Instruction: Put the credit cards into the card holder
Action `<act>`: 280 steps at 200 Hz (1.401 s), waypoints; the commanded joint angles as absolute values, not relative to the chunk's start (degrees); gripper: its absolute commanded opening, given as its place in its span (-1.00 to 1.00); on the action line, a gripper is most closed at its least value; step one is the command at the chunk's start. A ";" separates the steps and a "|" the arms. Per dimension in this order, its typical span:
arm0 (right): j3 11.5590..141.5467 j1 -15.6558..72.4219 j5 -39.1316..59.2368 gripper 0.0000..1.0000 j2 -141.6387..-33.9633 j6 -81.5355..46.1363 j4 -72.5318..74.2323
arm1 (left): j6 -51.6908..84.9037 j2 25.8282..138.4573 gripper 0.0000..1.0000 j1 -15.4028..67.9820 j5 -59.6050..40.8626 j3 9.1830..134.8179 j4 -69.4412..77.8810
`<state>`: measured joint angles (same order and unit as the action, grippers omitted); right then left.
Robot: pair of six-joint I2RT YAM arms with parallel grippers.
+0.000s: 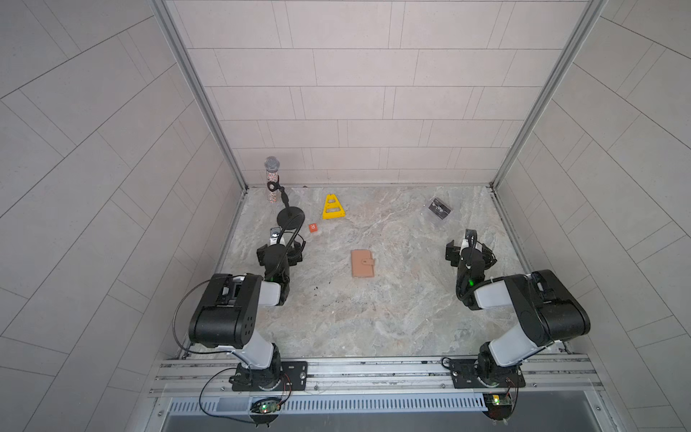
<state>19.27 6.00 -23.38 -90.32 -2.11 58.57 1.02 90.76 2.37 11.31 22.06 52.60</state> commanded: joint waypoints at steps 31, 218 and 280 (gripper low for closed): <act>19.85 6.22 -24.35 0.99 -90.91 -1.54 59.06 | 0.53 90.71 1.00 2.48 10.90 22.78 52.64; 20.45 7.91 -25.78 0.99 -85.67 0.17 54.14 | 3.50 84.12 1.00 2.53 18.79 21.45 49.85; 39.01 5.99 -20.30 1.00 -77.35 -4.55 15.50 | 24.77 67.03 1.00 3.51 27.07 34.24 7.20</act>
<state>31.77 7.44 -24.91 -77.58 -2.59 33.98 10.09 72.31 3.09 23.07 26.55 31.35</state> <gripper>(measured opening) 0.997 0.992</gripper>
